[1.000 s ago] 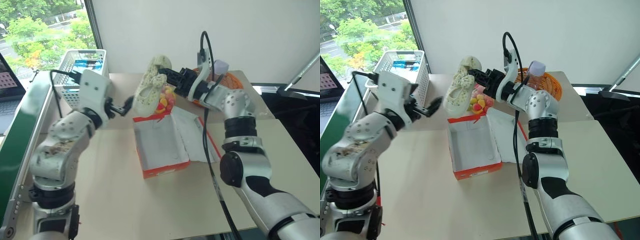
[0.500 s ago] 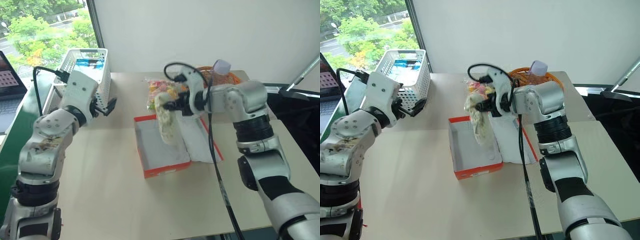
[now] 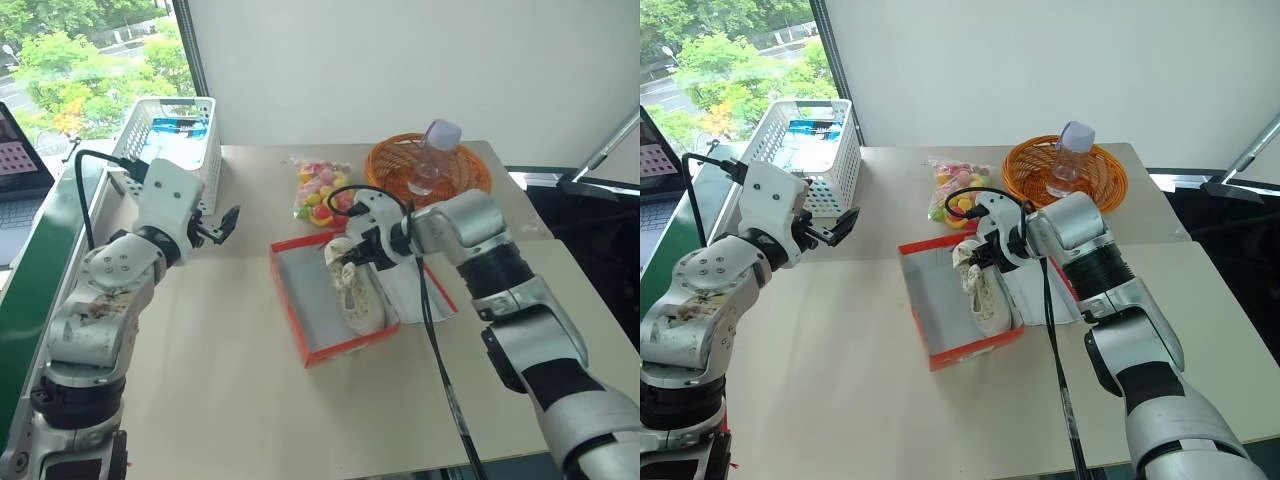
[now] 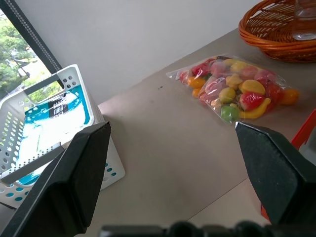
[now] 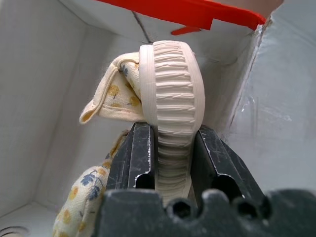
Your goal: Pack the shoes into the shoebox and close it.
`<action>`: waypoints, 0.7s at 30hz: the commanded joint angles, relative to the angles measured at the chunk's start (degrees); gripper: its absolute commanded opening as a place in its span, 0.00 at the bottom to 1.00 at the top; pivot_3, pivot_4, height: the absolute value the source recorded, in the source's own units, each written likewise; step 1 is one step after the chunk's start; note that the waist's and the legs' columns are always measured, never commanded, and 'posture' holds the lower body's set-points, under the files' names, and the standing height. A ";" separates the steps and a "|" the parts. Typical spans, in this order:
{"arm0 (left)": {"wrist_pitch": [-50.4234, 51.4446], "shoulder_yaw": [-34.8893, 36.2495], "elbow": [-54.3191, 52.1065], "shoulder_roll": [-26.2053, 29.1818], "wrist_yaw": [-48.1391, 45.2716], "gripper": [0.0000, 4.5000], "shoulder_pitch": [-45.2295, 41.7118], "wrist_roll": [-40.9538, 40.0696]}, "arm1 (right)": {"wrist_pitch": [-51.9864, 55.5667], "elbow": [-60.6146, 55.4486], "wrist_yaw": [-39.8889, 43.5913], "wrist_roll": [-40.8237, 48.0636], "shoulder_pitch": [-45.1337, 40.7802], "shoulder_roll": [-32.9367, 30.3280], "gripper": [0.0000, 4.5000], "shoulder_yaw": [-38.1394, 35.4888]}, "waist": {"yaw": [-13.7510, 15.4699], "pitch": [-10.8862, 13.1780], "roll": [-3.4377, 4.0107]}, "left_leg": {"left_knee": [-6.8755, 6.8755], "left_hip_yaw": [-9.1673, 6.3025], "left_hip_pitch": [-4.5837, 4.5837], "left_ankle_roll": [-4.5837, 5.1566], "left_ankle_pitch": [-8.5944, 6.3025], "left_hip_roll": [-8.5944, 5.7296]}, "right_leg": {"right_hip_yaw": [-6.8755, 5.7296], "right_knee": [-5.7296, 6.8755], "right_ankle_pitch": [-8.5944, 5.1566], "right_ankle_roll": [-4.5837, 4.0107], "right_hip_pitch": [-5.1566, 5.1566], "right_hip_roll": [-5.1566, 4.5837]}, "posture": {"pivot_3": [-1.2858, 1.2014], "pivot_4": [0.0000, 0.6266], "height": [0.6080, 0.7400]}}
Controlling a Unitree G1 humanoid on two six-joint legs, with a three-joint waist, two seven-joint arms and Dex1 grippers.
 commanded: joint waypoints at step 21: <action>2.47 2.52 -3.05 1.30 0.52 0.95 0.03 0.53 | 0.06 -13.96 0.38 -7.45 -2.09 2.25 0.99 -1.17 | 1.13 -0.05 -0.01 | 0.04 0.01 0.03 0.00 0.00 0.00 | -0.01 0.06 0.00 0.00 -0.01 0.00 | 0.52 0.24 1.00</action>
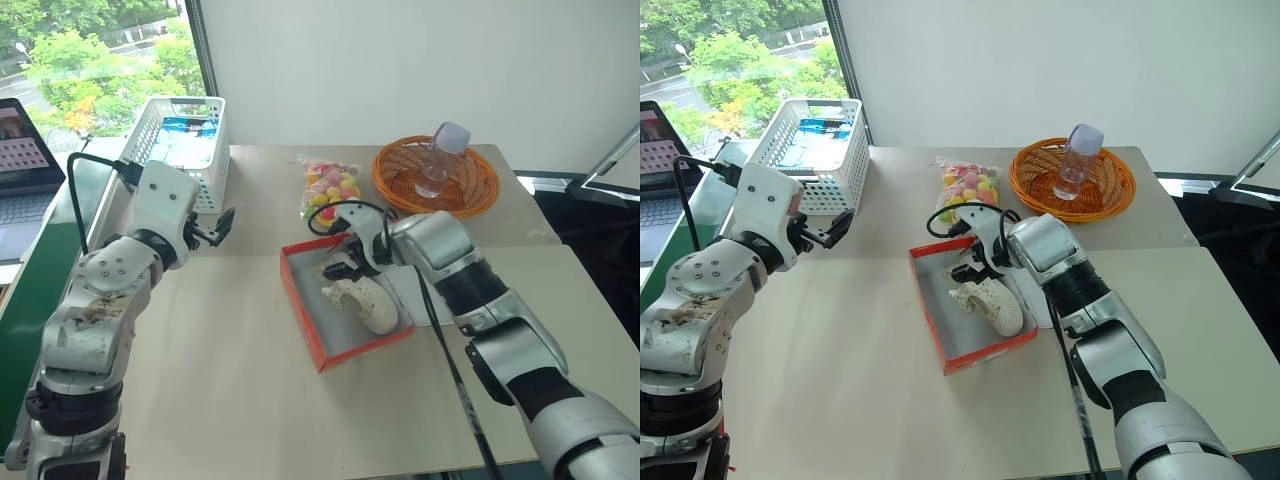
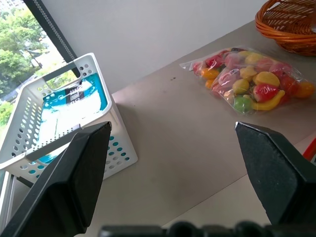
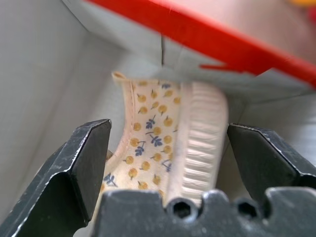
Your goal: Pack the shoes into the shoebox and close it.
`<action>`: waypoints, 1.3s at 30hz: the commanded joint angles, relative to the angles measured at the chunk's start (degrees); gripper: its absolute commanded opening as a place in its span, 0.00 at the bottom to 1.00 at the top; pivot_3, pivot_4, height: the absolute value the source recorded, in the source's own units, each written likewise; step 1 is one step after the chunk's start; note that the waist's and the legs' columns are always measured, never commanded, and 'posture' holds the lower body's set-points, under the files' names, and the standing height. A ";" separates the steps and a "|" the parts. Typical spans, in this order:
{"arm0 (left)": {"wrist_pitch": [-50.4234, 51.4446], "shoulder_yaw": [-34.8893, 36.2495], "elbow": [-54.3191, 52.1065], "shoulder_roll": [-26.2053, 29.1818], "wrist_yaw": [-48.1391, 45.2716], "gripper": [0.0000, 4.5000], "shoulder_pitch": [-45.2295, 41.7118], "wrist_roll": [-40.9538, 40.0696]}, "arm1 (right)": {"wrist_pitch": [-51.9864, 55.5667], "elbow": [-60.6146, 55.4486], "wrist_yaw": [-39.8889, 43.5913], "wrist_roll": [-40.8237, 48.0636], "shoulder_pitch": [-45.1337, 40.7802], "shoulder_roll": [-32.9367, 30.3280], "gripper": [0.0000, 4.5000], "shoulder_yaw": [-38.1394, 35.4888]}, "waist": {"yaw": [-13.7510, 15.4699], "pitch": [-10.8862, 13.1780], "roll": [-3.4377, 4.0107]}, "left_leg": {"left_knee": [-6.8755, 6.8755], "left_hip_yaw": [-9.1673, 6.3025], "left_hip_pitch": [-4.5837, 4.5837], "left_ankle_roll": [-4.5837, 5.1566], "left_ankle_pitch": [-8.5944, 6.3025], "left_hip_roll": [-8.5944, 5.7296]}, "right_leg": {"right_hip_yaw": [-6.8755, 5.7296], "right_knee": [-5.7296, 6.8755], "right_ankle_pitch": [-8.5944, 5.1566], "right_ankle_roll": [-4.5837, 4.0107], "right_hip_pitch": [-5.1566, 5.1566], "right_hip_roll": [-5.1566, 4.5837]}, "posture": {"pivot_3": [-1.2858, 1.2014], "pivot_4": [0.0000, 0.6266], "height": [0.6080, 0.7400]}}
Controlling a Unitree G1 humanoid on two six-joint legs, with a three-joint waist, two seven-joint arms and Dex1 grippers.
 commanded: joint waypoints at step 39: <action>-12.38 43.24 -0.43 -13.13 6.30 0.98 31.22 3.23 | -38.16 -3.14 27.91 9.52 7.65 12.03 1.00 -9.47 | -0.18 -0.06 -0.08 | 0.21 0.04 0.13 -0.03 0.09 0.13 | -0.12 0.13 0.17 -0.15 0.08 0.00 | 0.52 0.24 1.00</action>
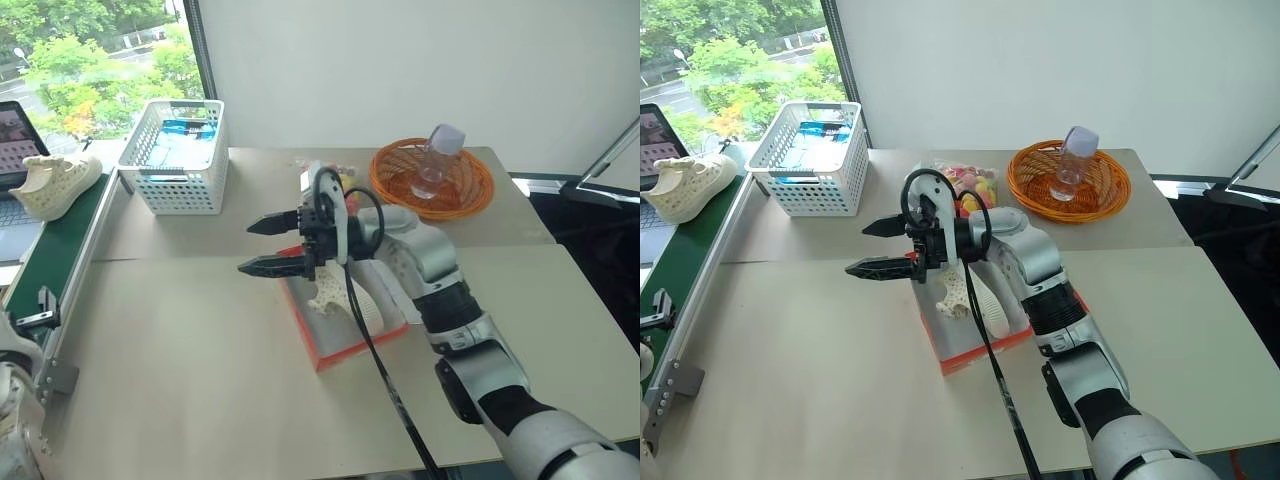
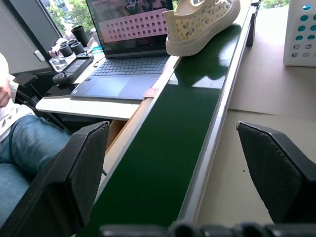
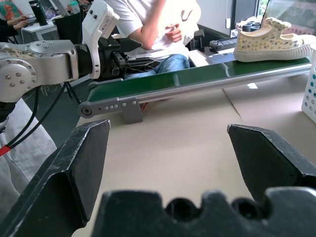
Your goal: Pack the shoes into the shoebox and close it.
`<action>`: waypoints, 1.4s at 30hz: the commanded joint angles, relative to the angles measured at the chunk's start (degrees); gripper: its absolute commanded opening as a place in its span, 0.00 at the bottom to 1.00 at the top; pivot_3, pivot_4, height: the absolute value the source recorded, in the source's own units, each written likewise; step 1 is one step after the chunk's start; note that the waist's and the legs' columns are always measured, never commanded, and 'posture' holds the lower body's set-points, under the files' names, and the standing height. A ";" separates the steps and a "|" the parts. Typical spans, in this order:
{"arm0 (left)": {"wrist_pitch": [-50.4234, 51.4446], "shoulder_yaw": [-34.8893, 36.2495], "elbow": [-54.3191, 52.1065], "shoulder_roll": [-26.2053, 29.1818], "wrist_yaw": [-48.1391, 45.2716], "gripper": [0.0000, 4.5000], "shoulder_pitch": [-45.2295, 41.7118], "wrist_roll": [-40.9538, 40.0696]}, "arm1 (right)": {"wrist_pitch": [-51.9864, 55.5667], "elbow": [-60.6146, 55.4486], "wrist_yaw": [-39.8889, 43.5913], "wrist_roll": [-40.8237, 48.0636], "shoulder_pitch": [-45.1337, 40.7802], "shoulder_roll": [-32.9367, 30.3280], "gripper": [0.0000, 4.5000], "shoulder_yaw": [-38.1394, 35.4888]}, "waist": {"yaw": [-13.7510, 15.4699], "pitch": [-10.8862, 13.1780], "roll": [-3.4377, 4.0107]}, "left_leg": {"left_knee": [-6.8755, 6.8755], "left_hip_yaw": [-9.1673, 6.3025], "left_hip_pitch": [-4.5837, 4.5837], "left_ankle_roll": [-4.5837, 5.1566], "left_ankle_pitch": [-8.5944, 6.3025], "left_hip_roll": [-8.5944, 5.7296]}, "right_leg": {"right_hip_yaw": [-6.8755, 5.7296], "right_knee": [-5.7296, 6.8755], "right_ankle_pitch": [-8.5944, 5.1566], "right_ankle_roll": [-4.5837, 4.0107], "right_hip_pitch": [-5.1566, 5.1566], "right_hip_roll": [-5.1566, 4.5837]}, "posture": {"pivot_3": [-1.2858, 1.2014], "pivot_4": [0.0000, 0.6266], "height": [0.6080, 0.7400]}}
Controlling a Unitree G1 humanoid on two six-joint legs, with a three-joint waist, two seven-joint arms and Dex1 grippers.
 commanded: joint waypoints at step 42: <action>-25.56 0.44 66.45 29.69 -37.21 0.66 3.57 -15.08 | 4.27 -5.13 -2.96 2.98 -0.48 -4.68 1.00 -4.01 | -0.95 -0.40 0.79 | -0.17 0.47 0.10 -0.60 -0.20 0.48 | -0.74 -0.02 -0.01 -0.41 -0.18 -0.26 | 0.52 0.24 1.00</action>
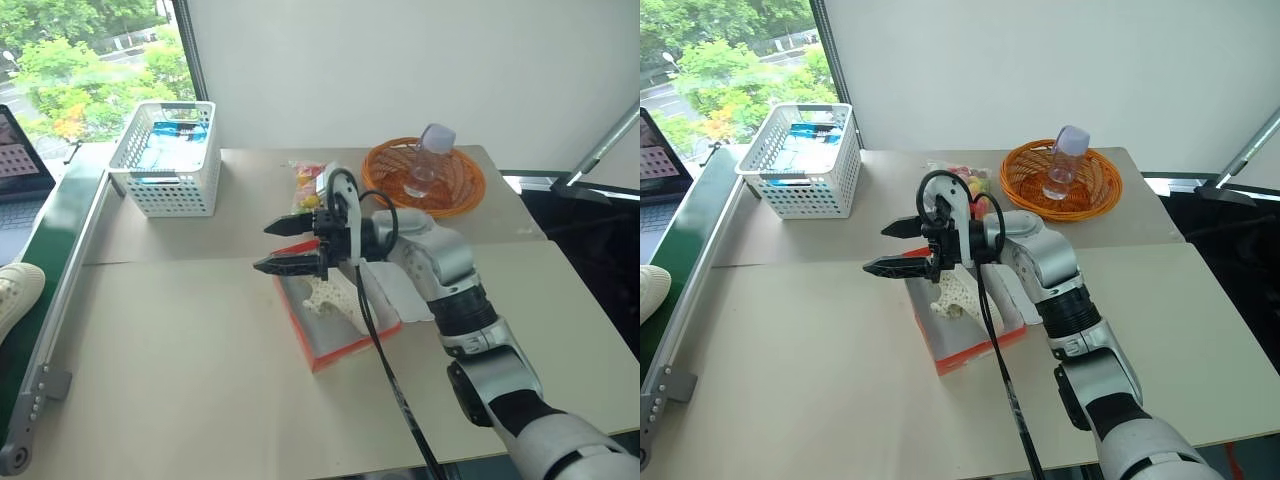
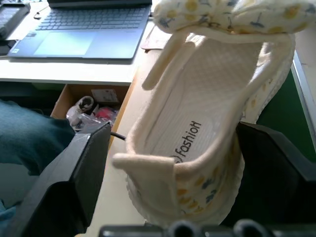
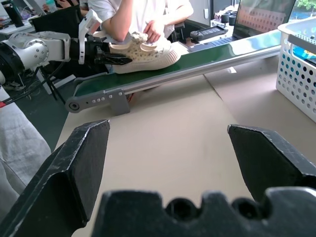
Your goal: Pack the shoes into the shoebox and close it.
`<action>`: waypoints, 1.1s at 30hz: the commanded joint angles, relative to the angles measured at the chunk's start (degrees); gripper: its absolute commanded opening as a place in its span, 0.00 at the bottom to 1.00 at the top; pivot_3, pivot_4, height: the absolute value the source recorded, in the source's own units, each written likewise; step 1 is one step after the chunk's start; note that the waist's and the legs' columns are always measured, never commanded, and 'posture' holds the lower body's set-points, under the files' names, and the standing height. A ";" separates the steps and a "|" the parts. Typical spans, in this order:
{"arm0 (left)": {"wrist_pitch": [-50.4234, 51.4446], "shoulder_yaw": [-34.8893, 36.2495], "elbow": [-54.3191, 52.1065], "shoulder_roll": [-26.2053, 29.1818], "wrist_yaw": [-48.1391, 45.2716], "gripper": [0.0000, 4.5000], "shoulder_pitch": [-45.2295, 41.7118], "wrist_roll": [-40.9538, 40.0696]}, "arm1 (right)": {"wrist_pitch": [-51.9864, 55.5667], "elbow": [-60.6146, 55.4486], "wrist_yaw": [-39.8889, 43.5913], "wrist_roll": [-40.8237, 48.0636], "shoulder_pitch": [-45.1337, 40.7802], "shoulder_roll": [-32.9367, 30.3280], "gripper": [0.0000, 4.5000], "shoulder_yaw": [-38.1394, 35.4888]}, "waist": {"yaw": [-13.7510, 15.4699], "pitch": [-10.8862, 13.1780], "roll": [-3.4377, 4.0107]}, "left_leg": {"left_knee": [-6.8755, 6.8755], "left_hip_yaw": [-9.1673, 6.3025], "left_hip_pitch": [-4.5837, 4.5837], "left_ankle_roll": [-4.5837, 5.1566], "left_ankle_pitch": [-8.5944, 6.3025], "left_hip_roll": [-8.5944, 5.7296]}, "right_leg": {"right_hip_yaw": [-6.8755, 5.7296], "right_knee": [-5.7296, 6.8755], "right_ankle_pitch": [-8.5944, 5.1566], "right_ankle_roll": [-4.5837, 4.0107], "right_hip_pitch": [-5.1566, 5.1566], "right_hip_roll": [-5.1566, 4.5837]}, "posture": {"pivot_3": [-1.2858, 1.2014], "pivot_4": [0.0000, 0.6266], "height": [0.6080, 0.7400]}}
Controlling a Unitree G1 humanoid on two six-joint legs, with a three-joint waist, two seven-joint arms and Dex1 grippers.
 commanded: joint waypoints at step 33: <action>23.67 -19.41 -54.57 -13.39 22.87 0.01 -20.60 -15.00 | 30.80 12.66 -26.22 22.78 -10.03 5.81 1.00 -29.00 | 1.81 -0.63 -0.04 | -0.10 -0.09 -0.15 0.32 0.48 0.31 | -0.64 -0.14 -0.01 -0.08 0.34 0.07 | 0.52 0.24 1.00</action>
